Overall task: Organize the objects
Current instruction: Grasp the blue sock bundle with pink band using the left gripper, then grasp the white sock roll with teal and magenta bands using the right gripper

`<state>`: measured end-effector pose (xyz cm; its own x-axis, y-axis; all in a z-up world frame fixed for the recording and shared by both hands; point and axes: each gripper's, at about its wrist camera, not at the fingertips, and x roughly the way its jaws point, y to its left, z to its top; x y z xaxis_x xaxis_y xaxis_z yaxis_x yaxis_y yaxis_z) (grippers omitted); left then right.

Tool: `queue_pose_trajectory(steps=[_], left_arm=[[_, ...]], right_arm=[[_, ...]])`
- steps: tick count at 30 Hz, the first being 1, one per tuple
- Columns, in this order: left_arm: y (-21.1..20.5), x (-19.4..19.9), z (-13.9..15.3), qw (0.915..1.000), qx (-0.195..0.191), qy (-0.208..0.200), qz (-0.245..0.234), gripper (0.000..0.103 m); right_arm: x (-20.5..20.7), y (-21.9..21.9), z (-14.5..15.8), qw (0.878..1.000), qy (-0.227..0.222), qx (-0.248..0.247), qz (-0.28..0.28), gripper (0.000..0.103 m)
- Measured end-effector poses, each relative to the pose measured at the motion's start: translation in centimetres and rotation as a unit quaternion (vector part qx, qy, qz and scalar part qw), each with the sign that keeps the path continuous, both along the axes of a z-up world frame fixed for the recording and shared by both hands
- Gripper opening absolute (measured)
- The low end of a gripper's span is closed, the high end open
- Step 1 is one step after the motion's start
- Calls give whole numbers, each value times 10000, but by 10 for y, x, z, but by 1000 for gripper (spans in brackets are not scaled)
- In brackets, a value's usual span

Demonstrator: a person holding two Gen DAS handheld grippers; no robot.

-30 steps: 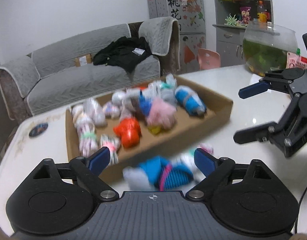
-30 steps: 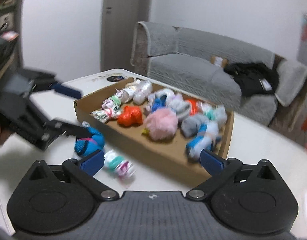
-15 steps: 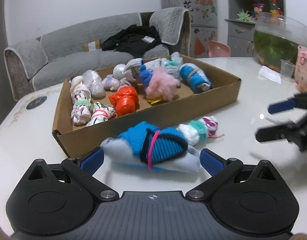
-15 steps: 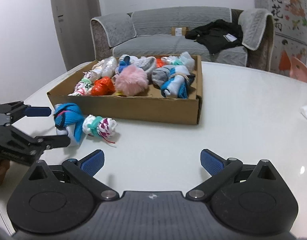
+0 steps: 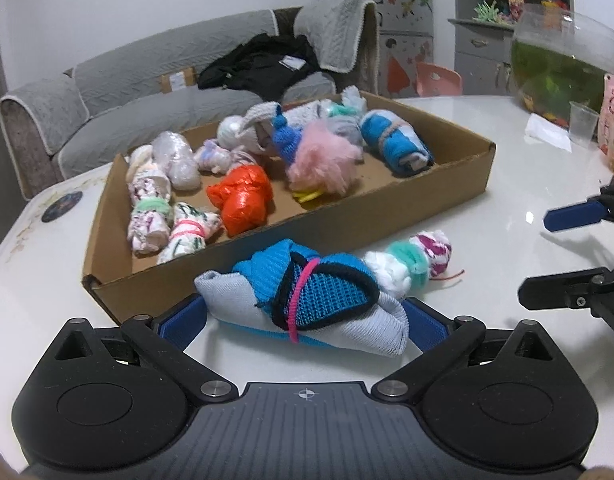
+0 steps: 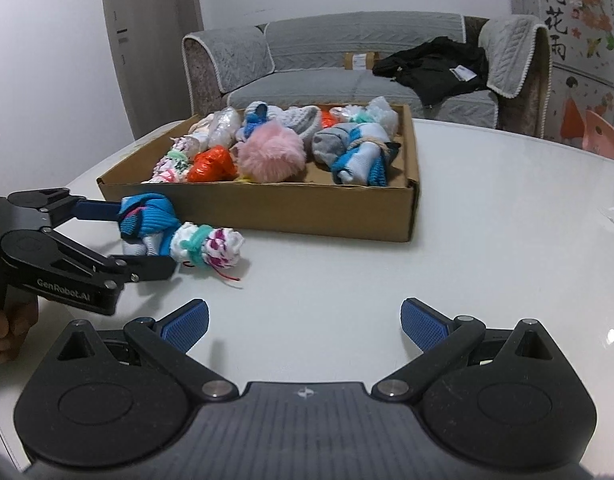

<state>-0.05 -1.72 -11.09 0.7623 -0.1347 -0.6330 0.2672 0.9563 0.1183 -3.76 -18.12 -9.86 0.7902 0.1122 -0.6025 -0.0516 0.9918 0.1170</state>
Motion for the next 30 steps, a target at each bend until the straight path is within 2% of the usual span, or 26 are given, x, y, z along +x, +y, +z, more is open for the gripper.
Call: queue_pose_trajectory(steps=[6,10,17,21,26,30], left_arm=[[4,-4,1,10000,-67,-7,-54,95],[11,-17,3,9999,-90,-49,93,94],[33,-44,5,9971,-16,-96,751,94],[40,-44,5,9957,-18,-78,927,98],[46,-43,6,9954,-36,-35,961,101],[52,-44,5,9950,-17,-22,1000,102]], right_arm=[[2,7,3,10000,-16,-61,39,102],[9,10,7,10000,-13,-55,8,102],[33,41,8,9997,-9,-82,249,102],[50,66,5,9989,9,-212,414,102],[62,75,5,9991,45,-384,174,102],[66,73,1,9991,128,-412,-29,92]])
